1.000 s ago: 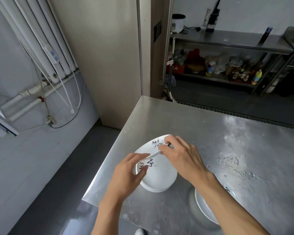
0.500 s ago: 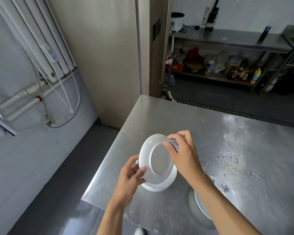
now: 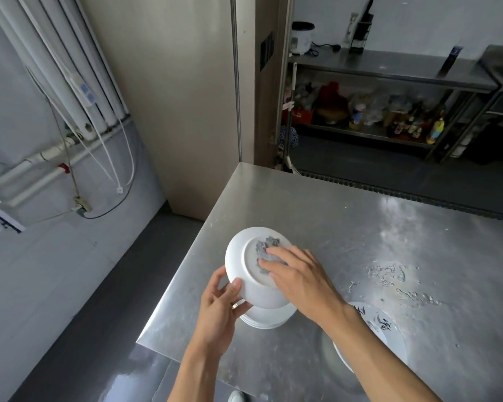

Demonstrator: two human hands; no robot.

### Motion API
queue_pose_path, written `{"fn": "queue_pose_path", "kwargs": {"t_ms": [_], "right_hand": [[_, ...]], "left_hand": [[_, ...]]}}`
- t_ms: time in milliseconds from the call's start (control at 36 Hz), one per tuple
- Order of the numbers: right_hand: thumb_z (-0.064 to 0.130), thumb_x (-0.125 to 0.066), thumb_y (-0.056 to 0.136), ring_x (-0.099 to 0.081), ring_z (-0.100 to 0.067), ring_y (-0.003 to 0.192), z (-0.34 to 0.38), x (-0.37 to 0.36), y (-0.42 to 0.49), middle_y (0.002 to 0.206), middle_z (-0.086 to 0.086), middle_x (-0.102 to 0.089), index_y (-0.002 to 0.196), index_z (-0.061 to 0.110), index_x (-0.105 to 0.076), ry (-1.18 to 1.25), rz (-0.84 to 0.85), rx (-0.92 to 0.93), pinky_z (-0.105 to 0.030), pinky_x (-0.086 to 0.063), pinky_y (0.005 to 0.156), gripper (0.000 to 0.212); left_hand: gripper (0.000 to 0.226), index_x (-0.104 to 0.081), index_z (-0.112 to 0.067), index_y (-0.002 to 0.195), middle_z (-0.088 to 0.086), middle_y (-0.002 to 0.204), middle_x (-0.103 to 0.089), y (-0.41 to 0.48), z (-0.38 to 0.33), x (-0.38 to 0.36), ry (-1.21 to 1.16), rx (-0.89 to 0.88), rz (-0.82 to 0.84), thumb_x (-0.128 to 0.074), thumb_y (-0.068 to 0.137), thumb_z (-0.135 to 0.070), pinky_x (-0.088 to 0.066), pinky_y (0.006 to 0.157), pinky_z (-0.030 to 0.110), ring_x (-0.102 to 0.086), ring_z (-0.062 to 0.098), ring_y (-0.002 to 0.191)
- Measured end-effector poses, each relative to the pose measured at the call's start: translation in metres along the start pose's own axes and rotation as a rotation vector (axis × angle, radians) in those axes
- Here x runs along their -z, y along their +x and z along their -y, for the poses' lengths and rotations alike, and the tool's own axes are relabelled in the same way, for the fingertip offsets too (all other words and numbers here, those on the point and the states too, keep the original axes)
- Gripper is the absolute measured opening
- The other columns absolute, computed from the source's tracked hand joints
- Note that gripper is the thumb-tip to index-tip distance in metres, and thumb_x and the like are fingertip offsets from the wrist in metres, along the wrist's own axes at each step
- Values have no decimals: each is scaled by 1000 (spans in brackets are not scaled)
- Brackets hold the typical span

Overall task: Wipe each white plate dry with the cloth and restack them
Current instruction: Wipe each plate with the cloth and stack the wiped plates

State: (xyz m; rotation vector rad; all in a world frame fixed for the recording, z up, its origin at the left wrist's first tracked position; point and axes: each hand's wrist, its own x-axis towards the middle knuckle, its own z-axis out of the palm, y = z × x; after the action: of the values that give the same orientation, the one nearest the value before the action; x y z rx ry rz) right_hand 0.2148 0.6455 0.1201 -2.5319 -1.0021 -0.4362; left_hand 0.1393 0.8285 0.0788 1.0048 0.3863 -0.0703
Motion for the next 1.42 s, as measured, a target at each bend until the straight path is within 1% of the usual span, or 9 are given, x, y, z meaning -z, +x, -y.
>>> {"fn": "queue_pose_path", "kwargs": {"t_ms": [111, 250, 333, 472, 639, 917, 1139, 1250, 1417], "right_hand": [[2, -80, 80, -64, -29, 85, -6, 3, -3, 108, -1, -69, 110, 16, -75, 48, -20, -63, -40, -57, 72, 33], [5, -76, 86, -66, -32, 98, -3, 2, 10, 110, -10, -65, 133, 3, -62, 113, -92, -274, -41, -58, 80, 49], [3, -74, 86, -66, -30, 102, 7, 1, 21, 111, -8, -65, 124, 4, -68, 154, -104, -217, -41, -57, 84, 38], [7, -66, 92, -61, -20, 107, 20, 1, 26, 117, -2, -64, 119, 11, -70, 232, -9, -20, -30, -48, 98, 28], [13, -69, 91, -63, -24, 100, 14, 3, 13, 111, -2, -65, 110, 10, -71, 243, 91, -72, -36, -52, 91, 20], [11, -65, 94, -62, -28, 100, 2, 10, 23, 111, -6, -62, 118, 7, -70, 154, 7, -355, -43, -54, 82, 25], [8, -68, 91, -64, -28, 102, 23, 7, 47, 115, -6, -66, 122, 7, -70, 193, -34, -197, -38, -55, 89, 31], [7, -65, 90, -56, -17, 109, 26, 0, 47, 120, -2, -65, 119, 12, -70, 275, 8, -79, -24, -43, 101, 30], [15, -63, 91, -55, -16, 99, 16, -6, 32, 109, 7, -62, 111, 16, -70, 308, 170, -49, -29, -49, 90, 21]], "left_hand": [[42, -68, -22, 128, 20, 110, -71, -1, 0, 6, 17, 19, 10, -75, 86, -25, -60, 79, 36, -69, 29, 93], [44, -68, -24, 130, 20, 108, -69, 0, 1, 4, 66, 32, 64, -76, 87, -26, -61, 87, 44, -69, 29, 97], [44, -66, -25, 131, 23, 118, -70, 2, 1, -2, 69, 21, 70, -76, 88, -27, -61, 93, 47, -69, 32, 105], [42, -67, -24, 130, 21, 121, -73, 6, -1, -5, -9, -17, 24, -75, 88, -25, -62, 81, 38, -72, 29, 101], [43, -67, -22, 130, 21, 122, -73, 11, -7, 10, -66, -46, -19, -74, 88, -24, -63, 84, 40, -74, 29, 98], [43, -69, -27, 130, 17, 115, -74, 9, -11, 8, -39, -47, -24, -75, 88, -27, -62, 84, 41, -71, 30, 96], [46, -68, -26, 132, 20, 118, -73, 9, -13, -1, 14, -56, 6, -77, 87, -29, -61, 84, 39, -71, 30, 102], [41, -68, -22, 130, 21, 122, -73, 9, -13, 0, -48, -88, -24, -74, 89, -24, -61, 83, 39, -71, 31, 102], [38, -65, -17, 133, 22, 121, -73, 10, -16, 9, -64, -119, -70, -68, 94, -17, -63, 84, 41, -72, 32, 100]]}}
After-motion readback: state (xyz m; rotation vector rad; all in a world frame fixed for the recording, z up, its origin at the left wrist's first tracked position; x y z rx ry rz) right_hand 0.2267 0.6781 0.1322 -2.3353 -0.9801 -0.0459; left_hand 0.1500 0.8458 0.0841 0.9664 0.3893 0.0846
